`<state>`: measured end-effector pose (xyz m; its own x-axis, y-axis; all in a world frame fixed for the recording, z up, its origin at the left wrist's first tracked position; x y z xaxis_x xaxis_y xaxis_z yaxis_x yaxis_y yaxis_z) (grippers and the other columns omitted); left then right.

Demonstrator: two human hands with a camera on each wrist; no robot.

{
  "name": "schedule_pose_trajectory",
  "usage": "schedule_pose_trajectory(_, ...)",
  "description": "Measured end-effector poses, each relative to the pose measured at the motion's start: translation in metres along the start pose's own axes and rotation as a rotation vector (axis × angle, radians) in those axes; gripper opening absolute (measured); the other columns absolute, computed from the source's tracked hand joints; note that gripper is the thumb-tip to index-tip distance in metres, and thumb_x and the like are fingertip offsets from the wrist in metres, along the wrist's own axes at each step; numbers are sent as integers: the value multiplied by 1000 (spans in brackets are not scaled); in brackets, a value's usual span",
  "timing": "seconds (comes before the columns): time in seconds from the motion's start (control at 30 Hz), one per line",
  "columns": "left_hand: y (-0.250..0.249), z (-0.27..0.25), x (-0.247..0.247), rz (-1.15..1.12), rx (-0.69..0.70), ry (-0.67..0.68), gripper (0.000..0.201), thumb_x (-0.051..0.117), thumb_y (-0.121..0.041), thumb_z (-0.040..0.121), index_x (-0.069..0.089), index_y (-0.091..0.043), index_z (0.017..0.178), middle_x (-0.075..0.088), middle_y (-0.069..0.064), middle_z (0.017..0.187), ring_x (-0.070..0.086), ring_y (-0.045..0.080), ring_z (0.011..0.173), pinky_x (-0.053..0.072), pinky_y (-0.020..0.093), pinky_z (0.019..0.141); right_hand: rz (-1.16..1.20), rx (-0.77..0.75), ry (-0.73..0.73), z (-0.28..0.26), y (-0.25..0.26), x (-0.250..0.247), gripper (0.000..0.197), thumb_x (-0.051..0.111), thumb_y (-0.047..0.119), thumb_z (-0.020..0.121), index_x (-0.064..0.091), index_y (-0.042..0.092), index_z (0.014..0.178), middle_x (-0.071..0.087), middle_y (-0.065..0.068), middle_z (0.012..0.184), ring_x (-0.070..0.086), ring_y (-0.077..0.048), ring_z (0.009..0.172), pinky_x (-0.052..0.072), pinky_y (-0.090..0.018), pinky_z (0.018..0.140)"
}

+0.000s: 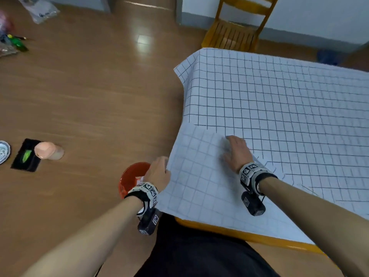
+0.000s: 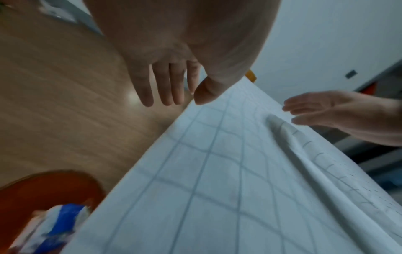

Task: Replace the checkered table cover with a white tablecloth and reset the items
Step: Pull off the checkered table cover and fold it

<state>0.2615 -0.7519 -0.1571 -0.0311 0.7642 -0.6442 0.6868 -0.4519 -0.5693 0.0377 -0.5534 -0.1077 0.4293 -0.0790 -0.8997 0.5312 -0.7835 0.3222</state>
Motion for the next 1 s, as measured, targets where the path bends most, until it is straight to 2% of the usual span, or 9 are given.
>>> schedule_pose_trajectory(0.13,-65,27,12,29,186,16,44,49,-8,93,44,-12,137,45,6,141,41,23,130,38,39,107,33,184,-45,-51,-58,-12,56,62,16,91,44,8,143,48,-11,143,40,-33,131,33,-41,109)
schedule_pose_trajectory(0.27,-116,34,50,108,340,129,44,48,-10,94,44,-12,137,44,4,139,40,22,130,38,37,103,64,356,-94,-113,-114,-14,51,59,10,90,47,8,140,52,-13,138,43,-34,127,37,-42,104)
schedule_pose_trajectory(0.47,-185,10,120,275,470,315,39,47,-13,95,46,-16,134,47,4,137,44,21,126,37,32,102,165,554,-101,-203,-194,-24,56,57,11,93,40,12,146,44,-14,144,39,-31,134,37,-41,109)
schedule_pose_trajectory(0.6,-210,-6,154,321,445,382,40,47,-12,94,47,-15,134,50,6,137,49,22,122,41,31,102,215,584,-80,-229,-241,-21,54,57,15,94,42,15,146,42,-11,144,41,-29,134,40,-41,108)
schedule_pose_trajectory(0.7,-238,-23,175,366,438,362,41,48,-14,95,48,-15,135,49,5,138,50,22,123,40,32,102,243,534,-116,-240,-283,-25,40,56,15,92,54,20,131,52,-8,133,48,-29,127,46,-40,101)
schedule_pose_trajectory(0.87,-283,-52,211,420,440,315,39,52,-15,93,50,-14,131,54,6,131,53,22,116,39,27,90,296,467,-177,-253,-329,-26,41,57,15,95,51,21,135,50,-4,136,45,-24,129,41,-37,103)
schedule_pose_trajectory(1.0,-322,-73,241,454,461,316,39,54,-16,92,50,-13,131,55,7,130,54,23,115,42,30,94,300,396,-195,-259,-357,-29,40,60,16,92,54,22,132,52,-2,133,46,-21,125,44,-36,102)
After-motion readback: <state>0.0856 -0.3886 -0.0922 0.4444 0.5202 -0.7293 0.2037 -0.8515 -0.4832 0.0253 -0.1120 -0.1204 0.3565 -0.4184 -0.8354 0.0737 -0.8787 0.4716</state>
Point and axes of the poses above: each hand's wrist, its own z-axis towards the middle knuckle, its own x-axis out of the palm, y = z × x, the point moved 9 cm from there along z, towards the middle knuckle
